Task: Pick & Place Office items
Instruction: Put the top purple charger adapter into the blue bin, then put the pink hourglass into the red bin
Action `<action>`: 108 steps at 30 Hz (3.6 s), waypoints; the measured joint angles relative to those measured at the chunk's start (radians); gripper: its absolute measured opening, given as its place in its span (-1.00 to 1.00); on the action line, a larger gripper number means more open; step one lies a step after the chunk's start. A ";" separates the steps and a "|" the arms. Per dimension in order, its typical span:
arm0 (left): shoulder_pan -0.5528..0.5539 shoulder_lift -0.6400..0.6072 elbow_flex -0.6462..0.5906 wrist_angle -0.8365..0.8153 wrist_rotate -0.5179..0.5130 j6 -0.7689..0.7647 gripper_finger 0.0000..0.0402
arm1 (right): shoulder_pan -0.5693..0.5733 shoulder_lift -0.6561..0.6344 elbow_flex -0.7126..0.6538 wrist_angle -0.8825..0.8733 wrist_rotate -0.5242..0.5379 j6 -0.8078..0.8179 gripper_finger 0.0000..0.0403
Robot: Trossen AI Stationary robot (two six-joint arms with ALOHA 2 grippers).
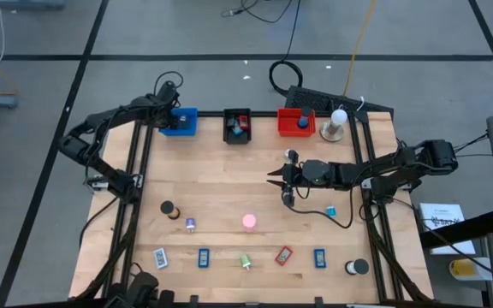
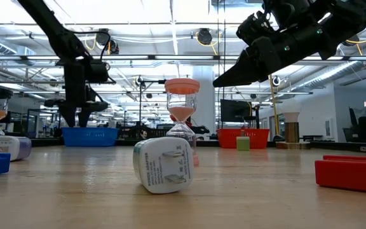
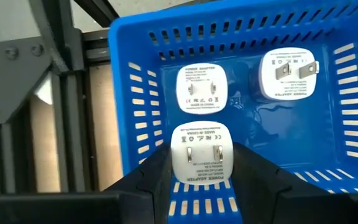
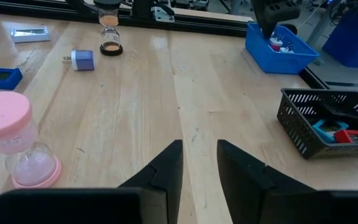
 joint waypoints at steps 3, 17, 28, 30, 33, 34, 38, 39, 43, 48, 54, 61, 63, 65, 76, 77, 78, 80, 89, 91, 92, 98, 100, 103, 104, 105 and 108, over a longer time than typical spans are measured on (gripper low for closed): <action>0.000 0.000 -0.014 0.016 0.027 -0.004 -0.33 | 0.000 0.000 0.000 0.000 0.000 0.000 -0.56; -0.014 0.000 -0.014 0.012 0.049 -0.030 -0.19 | 0.000 0.000 0.000 0.000 0.000 0.000 -0.56; -0.022 0.000 -0.014 0.004 0.031 -0.038 -0.12 | 0.000 0.000 0.000 0.000 0.000 0.000 -0.56; -0.027 0.000 -0.014 -0.002 0.029 -0.043 -0.06 | 0.000 0.000 0.000 0.000 0.000 0.000 -0.56; -0.035 0.000 -0.015 0.003 0.028 -0.051 -0.08 | 0.000 0.000 0.000 0.000 0.000 0.000 -0.56; -0.039 0.000 -0.015 0.006 0.028 -0.052 -0.11 | 0.000 0.000 0.000 0.001 0.000 0.000 -0.56; -0.042 0.000 -0.015 0.011 0.026 -0.051 -0.25 | 0.000 0.000 0.000 0.000 -0.001 0.000 -0.56; -0.042 0.000 -0.015 0.011 0.020 -0.050 -0.27 | 0.000 0.000 0.000 0.000 -0.001 0.000 -0.56; -0.041 0.000 -0.016 0.010 -0.018 -0.036 -0.31 | 0.000 0.000 0.000 0.001 -0.030 0.000 -0.56; -0.041 0.000 -0.007 0.001 -0.025 0.006 -0.26 | 0.001 0.000 0.000 0.009 -0.032 -0.001 -0.56; -0.041 -0.049 0.006 0.001 -0.051 0.022 -0.22 | 0.000 0.000 0.000 0.008 -0.026 -0.002 -0.56; -0.071 -0.049 0.006 0.015 0.023 0.062 -0.22 | 0.000 0.000 0.000 0.008 -0.026 -0.002 -0.56; -0.090 -0.043 0.006 0.037 0.026 0.080 -0.22 | 0.000 0.000 0.000 0.008 -0.026 -0.002 -0.56; -0.102 -0.043 0.006 0.055 0.026 0.087 -0.24 | 0.000 0.000 0.000 0.008 -0.026 0.000 -0.56; -0.091 0.012 0.006 0.083 0.082 0.110 -0.88 | 0.000 0.000 0.000 0.008 -0.026 0.000 -0.56; -0.091 0.023 0.006 0.086 0.082 0.110 -0.93 | 0.000 0.000 0.000 0.008 -0.026 0.000 -0.56; -0.091 0.032 0.006 0.086 0.081 0.110 -0.96 | 0.000 0.000 0.000 0.008 -0.026 0.000 -0.56; -0.091 0.045 0.006 0.087 0.076 0.110 -0.98 | 0.000 0.000 0.000 0.008 -0.026 0.000 -0.56; -0.073 0.050 0.006 0.035 -0.007 0.118 -0.97 | 0.000 0.000 0.000 0.008 -0.026 0.000 -0.56; -0.069 0.050 0.006 0.020 -0.023 0.124 -0.98 | 0.000 0.000 0.000 0.008 -0.026 0.000 -0.56; -0.068 0.050 0.006 0.018 -0.027 0.129 -0.98 | 0.000 0.000 0.000 0.008 -0.026 0.000 -0.56; -0.066 0.036 0.007 0.020 -0.050 0.137 -0.91 | 0.000 0.000 0.000 0.008 -0.026 0.000 -0.56; -0.066 0.024 0.011 0.019 -0.052 0.139 -0.90 | 0.000 0.000 0.000 0.008 -0.026 0.000 -0.56; -0.065 -0.019 0.013 0.018 -0.052 0.151 -0.90 | 0.000 0.000 0.000 0.008 -0.026 0.000 -0.56; -0.066 -0.038 0.014 0.018 -0.052 0.158 -0.90 | 0.000 0.000 0.000 0.008 -0.026 0.000 -0.56; -0.067 -0.057 0.014 0.019 -0.052 0.163 -0.90 | 0.000 0.000 0.000 0.007 -0.026 0.000 -0.56; -0.091 -0.124 0.001 0.031 -0.052 0.182 -0.90 | 0.000 0.000 0.000 -0.004 -0.026 0.001 -0.56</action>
